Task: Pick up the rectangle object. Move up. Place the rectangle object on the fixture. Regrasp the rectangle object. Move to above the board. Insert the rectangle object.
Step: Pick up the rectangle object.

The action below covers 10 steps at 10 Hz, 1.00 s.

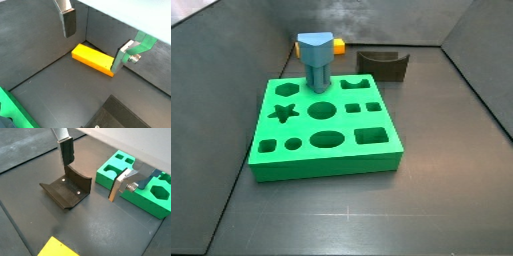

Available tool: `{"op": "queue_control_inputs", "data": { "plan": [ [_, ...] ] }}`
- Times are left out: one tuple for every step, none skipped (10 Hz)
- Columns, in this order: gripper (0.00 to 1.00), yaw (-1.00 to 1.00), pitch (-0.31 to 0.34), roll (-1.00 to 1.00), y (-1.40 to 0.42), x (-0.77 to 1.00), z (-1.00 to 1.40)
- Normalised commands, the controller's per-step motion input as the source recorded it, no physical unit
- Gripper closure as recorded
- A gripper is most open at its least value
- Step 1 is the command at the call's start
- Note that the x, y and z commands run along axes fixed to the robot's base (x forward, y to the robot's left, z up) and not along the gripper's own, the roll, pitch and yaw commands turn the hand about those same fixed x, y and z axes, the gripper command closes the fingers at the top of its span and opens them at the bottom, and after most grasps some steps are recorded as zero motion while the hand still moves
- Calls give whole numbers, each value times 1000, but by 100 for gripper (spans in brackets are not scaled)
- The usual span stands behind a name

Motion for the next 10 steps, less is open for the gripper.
{"op": "queue_control_inputs", "data": {
  "plan": [
    [0,-437,-54,0,503,-171,-266],
    [0,-737,0,10,291,-160,-491],
    [0,-837,0,27,211,-103,-580],
    [0,-891,0,20,177,-20,-583],
    [0,-989,0,23,83,0,-554],
    [0,-820,0,0,206,91,-211],
    [0,0,0,0,37,0,0],
    [0,-643,14,0,377,111,-286],
    [0,-937,6,0,120,43,-360],
    [0,-949,20,4,123,0,-409]
  ]
}}
